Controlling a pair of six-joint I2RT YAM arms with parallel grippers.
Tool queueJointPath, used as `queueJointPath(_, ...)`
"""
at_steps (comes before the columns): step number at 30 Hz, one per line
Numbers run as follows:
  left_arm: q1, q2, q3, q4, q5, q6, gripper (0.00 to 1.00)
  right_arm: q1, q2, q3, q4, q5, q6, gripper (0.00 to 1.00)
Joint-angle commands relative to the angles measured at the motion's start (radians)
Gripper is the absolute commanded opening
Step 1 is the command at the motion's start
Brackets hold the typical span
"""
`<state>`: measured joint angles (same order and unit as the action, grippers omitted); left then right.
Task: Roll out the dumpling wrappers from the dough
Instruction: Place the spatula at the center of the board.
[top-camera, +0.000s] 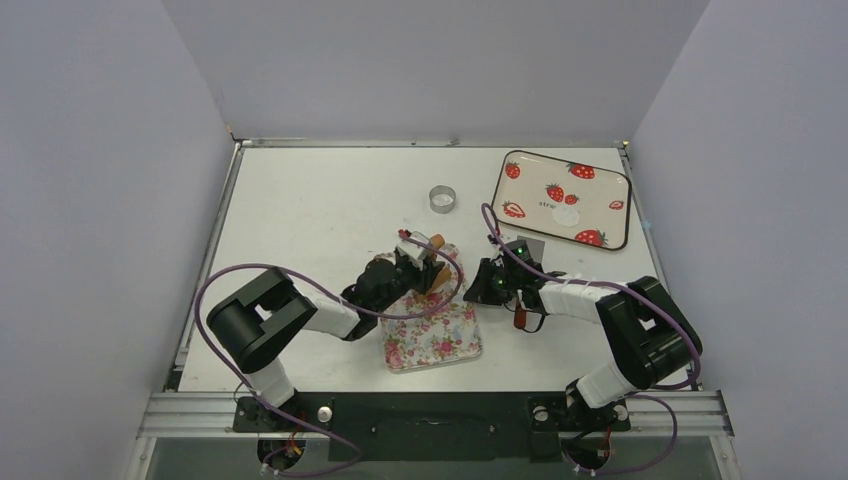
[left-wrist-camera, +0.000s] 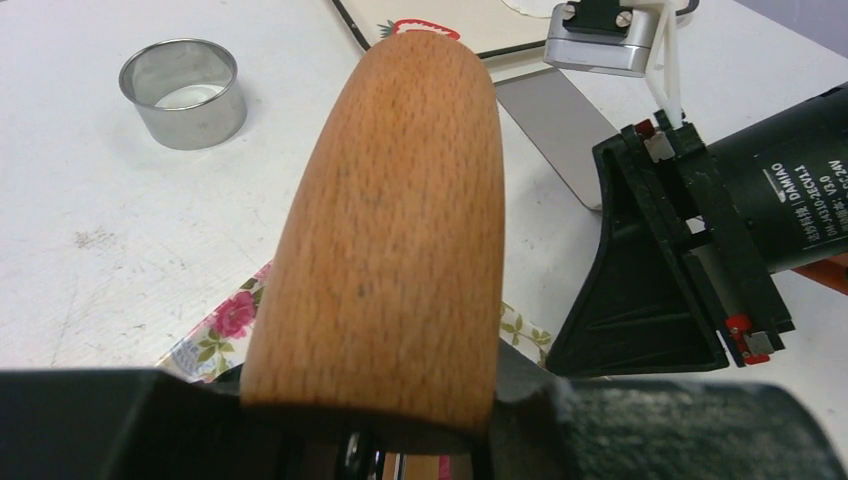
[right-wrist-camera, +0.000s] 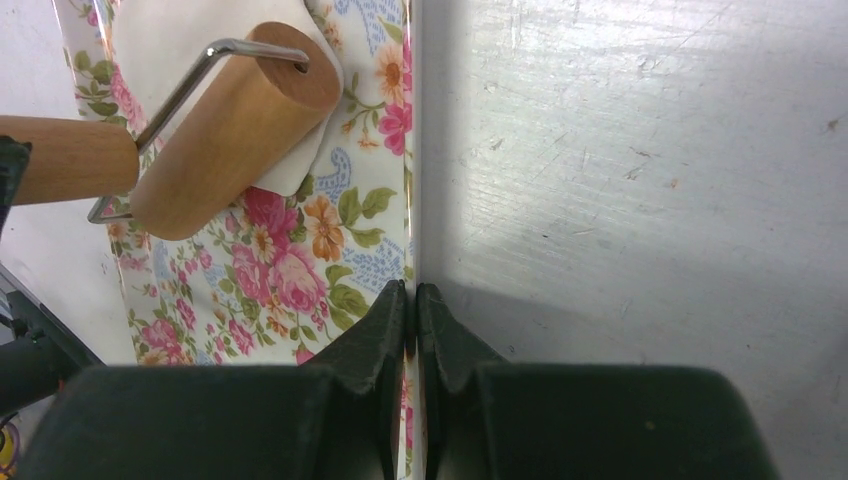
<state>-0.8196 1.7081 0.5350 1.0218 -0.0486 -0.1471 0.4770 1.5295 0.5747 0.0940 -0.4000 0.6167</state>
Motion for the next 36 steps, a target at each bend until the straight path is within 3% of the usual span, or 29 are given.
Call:
queueJointPath(1,-0.060,0.098,-0.047,-0.345,0.047,-0.064,0.00,-0.009,0.019,-0.050,-0.115,0.057,-0.022,0.00)
queueJointPath(11,-0.069,0.104,-0.049,-0.364,0.000,-0.094,0.00,-0.011,-0.008,-0.066,-0.108,0.059,-0.016,0.00)
queueJointPath(16,-0.070,0.064,-0.045,-0.360,0.025,-0.039,0.00,-0.012,-0.010,-0.065,-0.109,0.061,-0.016,0.00)
queueJointPath(22,-0.014,-0.163,0.077,-0.472,0.214,0.172,0.00,-0.012,0.016,-0.053,-0.111,0.062,-0.020,0.00)
queueJointPath(27,0.063,-0.299,0.168,-0.394,0.386,0.239,0.00,-0.012,0.018,-0.052,-0.115,0.062,-0.020,0.00)
queueJointPath(30,0.123,-0.258,0.210,-0.339,0.383,0.192,0.00,-0.012,0.019,-0.052,-0.115,0.060,-0.019,0.00)
queueJointPath(36,0.136,-0.095,0.234,-0.262,0.272,0.197,0.00,-0.013,0.026,-0.049,-0.115,0.058,-0.020,0.00)
